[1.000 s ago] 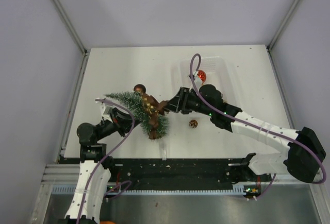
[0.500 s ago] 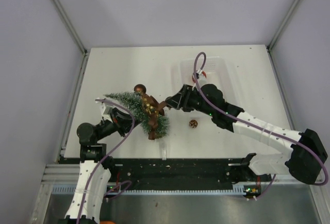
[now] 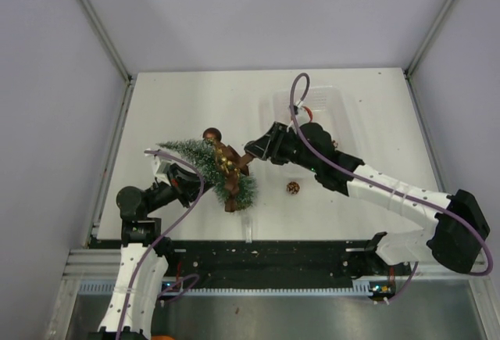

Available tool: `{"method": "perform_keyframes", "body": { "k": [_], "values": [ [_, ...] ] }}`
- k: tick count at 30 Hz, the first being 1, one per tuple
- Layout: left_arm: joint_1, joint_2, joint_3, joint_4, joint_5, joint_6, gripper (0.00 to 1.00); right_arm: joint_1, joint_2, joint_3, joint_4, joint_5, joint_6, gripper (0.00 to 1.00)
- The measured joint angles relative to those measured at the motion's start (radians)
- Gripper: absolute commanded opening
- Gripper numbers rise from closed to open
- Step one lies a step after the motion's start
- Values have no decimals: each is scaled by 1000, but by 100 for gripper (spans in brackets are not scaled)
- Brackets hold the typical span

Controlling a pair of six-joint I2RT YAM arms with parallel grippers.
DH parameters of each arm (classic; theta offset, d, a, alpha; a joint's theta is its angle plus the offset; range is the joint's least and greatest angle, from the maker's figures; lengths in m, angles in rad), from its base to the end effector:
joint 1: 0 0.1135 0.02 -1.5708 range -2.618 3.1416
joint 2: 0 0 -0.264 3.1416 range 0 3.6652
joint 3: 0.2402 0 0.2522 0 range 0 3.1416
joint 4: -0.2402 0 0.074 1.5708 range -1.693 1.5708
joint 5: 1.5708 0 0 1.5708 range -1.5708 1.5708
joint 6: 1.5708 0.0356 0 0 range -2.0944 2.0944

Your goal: Decorate the small christmas tree

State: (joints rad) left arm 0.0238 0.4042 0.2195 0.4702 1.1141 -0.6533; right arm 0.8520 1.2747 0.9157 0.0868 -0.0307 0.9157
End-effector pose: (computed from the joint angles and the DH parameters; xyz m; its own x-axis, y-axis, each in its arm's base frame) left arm 0.1159 -0.0292 0.2566 -0.2933 -0.2751 -0.9156 0.8465 0.3704 -0.3825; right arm 0.1960 0.2257 0.3067 -0.7198 0.3810 -0.5803 -0.3298 0.5479 0.7688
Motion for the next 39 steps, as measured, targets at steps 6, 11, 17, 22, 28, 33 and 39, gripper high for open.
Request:
{"method": "perform_keyframes", "body": {
  "k": [6,11,17,22,28,33,39],
  "values": [
    [0,0,0,0,0,0,0,15,26,10,-1,27,6,0],
    [0,6,0,0,1,-2,0,37,75,10,-9,45,1,0],
    [0,6,0,1,0,-3,0,64,89,5,-50,79,-14,0],
    [0,6,0,1,0,-3,0,80,27,-48,-82,116,-22,0],
    [0,6,0,1,-1,-3,0,95,-64,-88,-125,158,-23,0],
    [0,6,0,0,-4,-2,0,119,-120,-103,-131,183,-24,0],
    [0,13,0,-1,-5,2,0,175,-154,-104,-133,249,-40,0]
  ]
}}
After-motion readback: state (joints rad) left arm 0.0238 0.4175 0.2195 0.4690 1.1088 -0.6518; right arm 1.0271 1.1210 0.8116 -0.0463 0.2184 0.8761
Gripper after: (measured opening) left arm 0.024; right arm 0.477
